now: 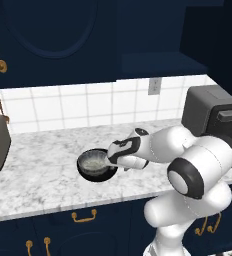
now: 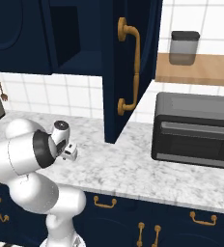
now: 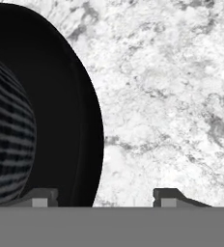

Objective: Pick up the bowls on the counter and stack them on top of one another in the open cabinet. Place the smaller bowl on top of the larger bowl.

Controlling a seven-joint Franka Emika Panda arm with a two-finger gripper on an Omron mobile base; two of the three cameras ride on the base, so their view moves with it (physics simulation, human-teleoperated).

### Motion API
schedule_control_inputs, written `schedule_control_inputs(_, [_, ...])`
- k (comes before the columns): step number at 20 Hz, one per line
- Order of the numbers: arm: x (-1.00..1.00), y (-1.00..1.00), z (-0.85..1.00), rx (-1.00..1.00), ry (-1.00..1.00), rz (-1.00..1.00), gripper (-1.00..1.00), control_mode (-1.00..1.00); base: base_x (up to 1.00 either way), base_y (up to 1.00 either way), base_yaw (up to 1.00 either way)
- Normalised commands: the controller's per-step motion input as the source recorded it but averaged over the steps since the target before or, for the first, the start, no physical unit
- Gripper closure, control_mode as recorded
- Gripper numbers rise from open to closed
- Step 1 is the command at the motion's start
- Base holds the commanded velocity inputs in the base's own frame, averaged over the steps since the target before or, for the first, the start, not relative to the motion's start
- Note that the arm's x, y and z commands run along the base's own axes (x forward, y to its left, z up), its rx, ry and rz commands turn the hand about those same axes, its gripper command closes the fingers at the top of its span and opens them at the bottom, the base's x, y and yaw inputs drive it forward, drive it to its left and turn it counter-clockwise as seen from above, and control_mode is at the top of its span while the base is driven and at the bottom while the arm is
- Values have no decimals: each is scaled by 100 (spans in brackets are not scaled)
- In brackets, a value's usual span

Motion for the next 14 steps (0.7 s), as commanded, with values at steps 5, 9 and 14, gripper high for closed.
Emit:
schedule_control_inputs(5, [-25,0,0,0,-4,0,100,-100,0,0,0])
schedule_control_inputs(9, [-67,-15,8,7,-8,0,100,-100,0,0,0])
schedule_control_inputs(14, [-75,-19,75,5,-16,-11,100,-100,0,0,0])
